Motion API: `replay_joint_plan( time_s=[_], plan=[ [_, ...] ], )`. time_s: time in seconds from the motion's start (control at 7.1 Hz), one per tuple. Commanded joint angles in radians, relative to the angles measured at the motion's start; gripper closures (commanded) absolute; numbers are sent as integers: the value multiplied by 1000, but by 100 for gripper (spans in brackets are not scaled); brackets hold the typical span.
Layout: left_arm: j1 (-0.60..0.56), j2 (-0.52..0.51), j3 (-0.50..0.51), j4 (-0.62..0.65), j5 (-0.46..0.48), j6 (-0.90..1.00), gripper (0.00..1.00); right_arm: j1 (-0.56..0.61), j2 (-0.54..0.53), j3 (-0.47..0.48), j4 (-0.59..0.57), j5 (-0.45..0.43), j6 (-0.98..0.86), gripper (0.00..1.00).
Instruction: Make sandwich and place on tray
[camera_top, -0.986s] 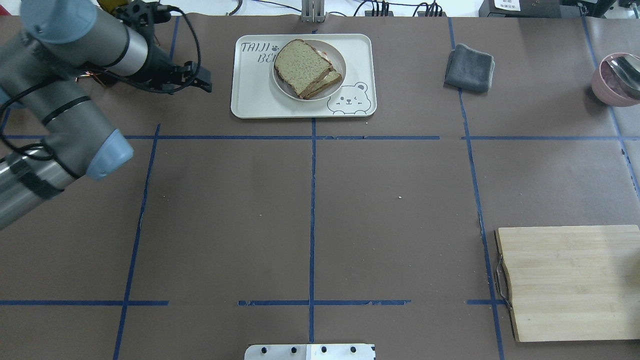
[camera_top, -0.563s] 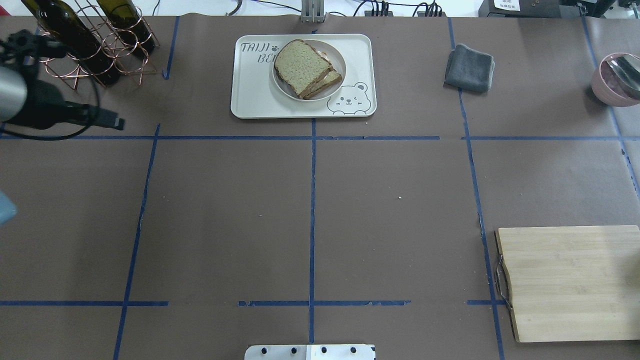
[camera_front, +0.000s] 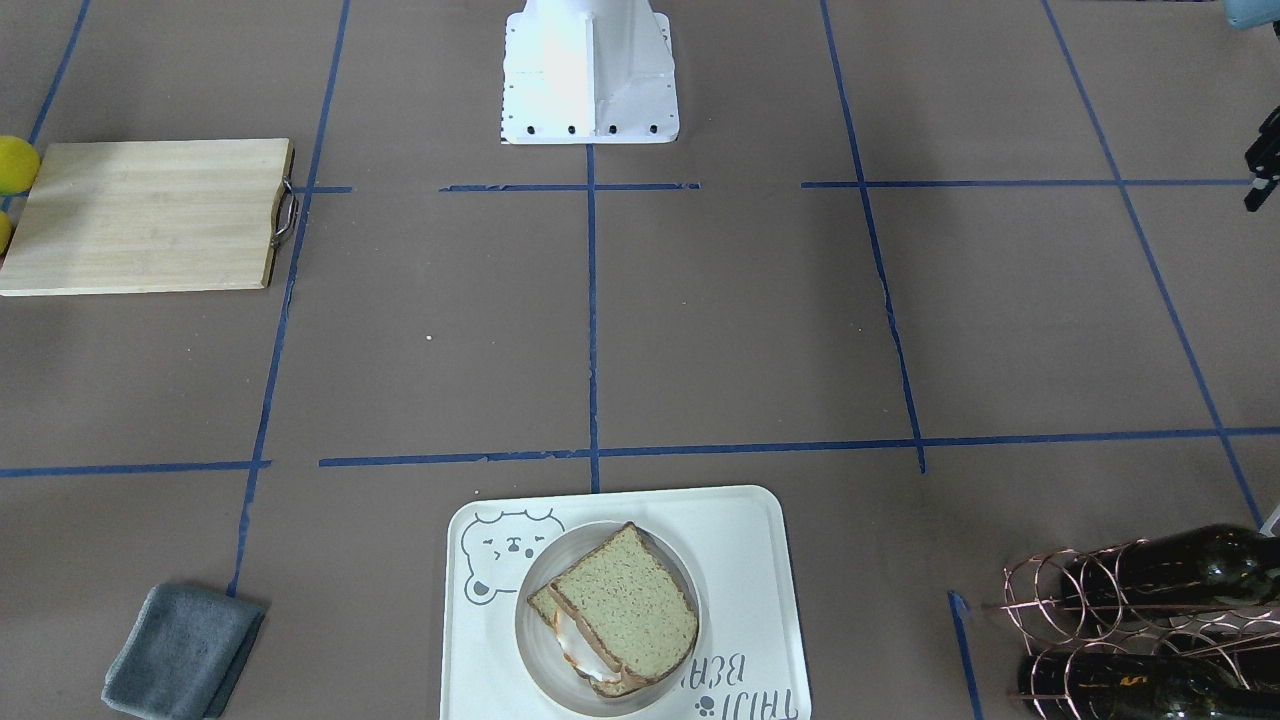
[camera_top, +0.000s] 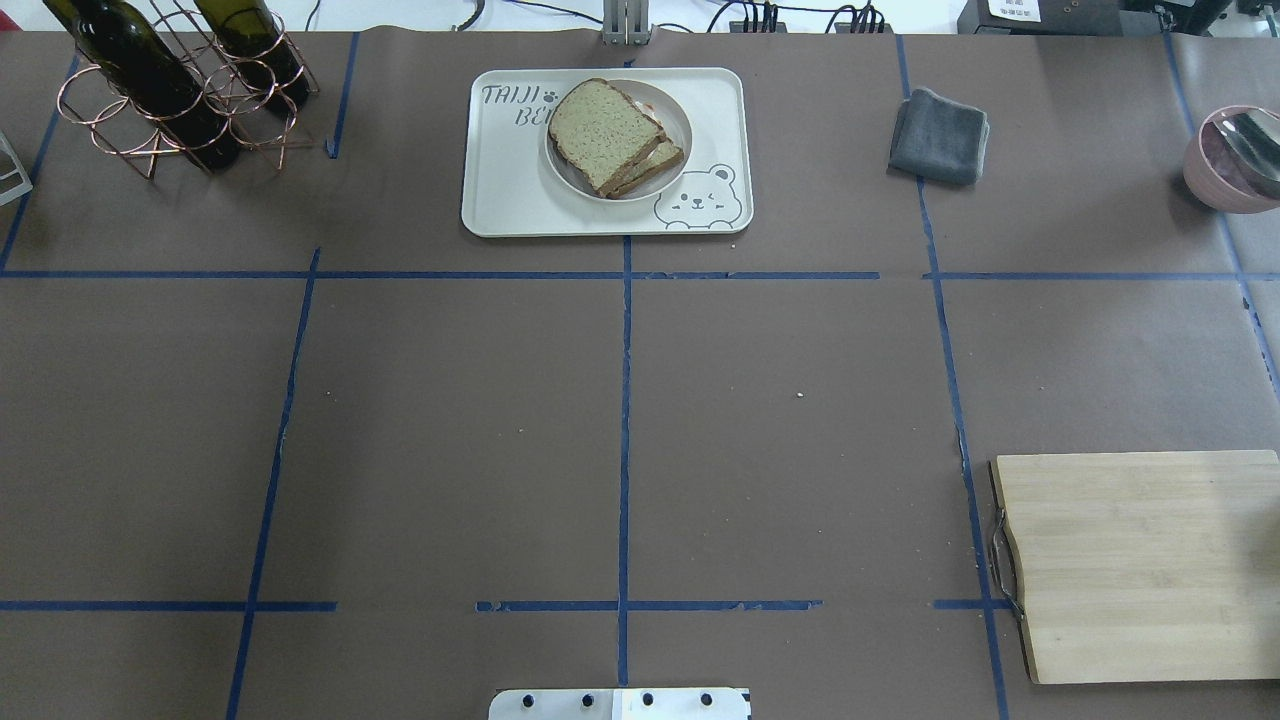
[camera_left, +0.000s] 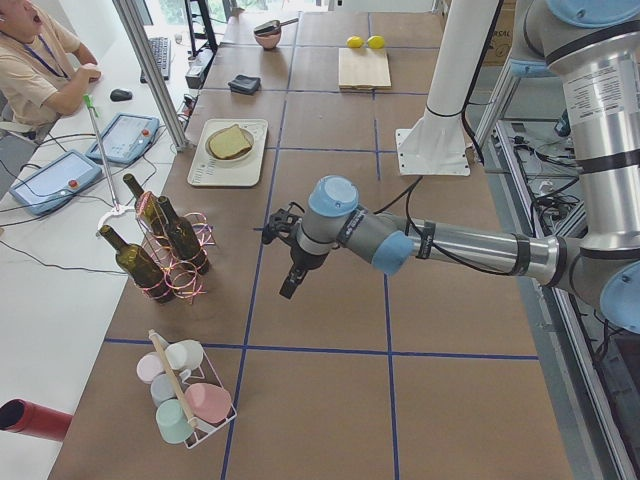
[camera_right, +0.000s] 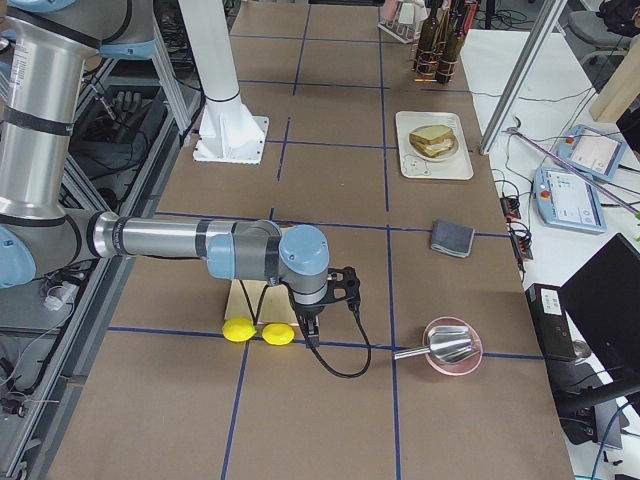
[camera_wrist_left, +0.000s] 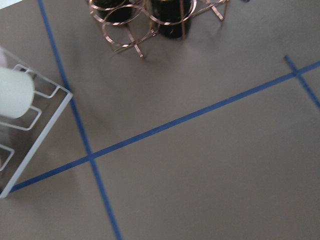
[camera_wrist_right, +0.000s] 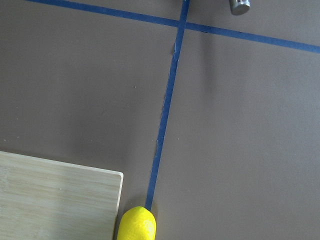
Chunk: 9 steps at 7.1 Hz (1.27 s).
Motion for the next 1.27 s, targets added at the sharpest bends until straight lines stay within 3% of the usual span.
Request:
replay_joint_plan(
  time_s=[0.0,0.14,0.42,0.7,1.13],
  plan=[
    [-111,10,10,266,-64,86,0,0,0,0,0,0,-1,0],
    [-111,12,21,324,-64,86,0,0,0,-2,0,0,-1,0],
    [-112,21,31,314,-72,87,0,0,0,-2,0,0,1,0],
    [-111,21,34,328,-138,87,0,0,0,-2,0,0,1,0],
    [-112,17,54,324,-129,87,0,2,1,6,0,0,-11,0]
  ],
)
